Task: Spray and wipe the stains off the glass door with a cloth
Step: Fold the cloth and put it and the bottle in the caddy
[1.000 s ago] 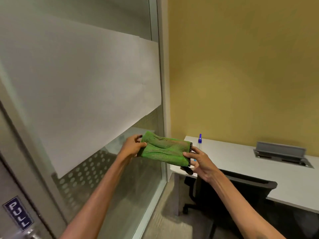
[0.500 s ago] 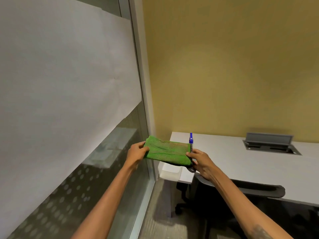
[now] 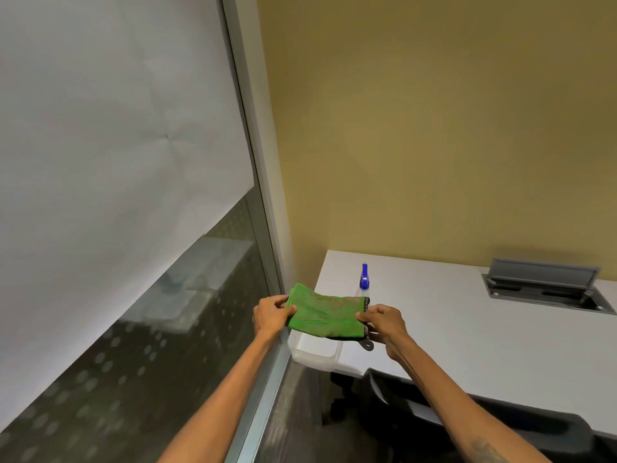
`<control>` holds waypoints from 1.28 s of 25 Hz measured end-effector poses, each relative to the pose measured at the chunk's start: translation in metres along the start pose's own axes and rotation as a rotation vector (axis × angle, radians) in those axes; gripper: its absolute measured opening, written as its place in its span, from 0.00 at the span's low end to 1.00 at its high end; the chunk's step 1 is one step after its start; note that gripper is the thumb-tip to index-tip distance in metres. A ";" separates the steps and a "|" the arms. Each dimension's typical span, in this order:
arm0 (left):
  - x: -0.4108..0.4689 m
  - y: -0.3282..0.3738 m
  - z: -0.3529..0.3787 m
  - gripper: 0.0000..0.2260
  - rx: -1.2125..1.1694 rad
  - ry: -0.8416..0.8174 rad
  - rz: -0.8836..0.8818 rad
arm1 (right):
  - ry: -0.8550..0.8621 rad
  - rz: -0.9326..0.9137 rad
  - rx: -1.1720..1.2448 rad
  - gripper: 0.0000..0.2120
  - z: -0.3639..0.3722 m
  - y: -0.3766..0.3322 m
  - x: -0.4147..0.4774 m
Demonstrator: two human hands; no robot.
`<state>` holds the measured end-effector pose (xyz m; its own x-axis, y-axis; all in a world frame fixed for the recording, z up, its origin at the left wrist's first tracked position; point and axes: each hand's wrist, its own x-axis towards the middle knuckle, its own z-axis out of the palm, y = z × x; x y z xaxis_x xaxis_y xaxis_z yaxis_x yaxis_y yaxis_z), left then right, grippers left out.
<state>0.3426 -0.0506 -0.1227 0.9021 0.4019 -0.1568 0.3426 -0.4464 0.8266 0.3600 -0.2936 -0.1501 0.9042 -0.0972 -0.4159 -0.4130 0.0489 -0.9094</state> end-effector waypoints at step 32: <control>0.154 -0.117 0.102 0.09 0.470 -0.320 0.030 | 0.151 0.234 -0.688 0.13 0.108 0.099 0.154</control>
<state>0.4682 -0.0177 -0.2989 0.9226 0.1541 -0.3536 0.3297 -0.7909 0.5155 0.4699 -0.1968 -0.3037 0.7797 -0.2987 -0.5503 -0.6129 -0.5441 -0.5730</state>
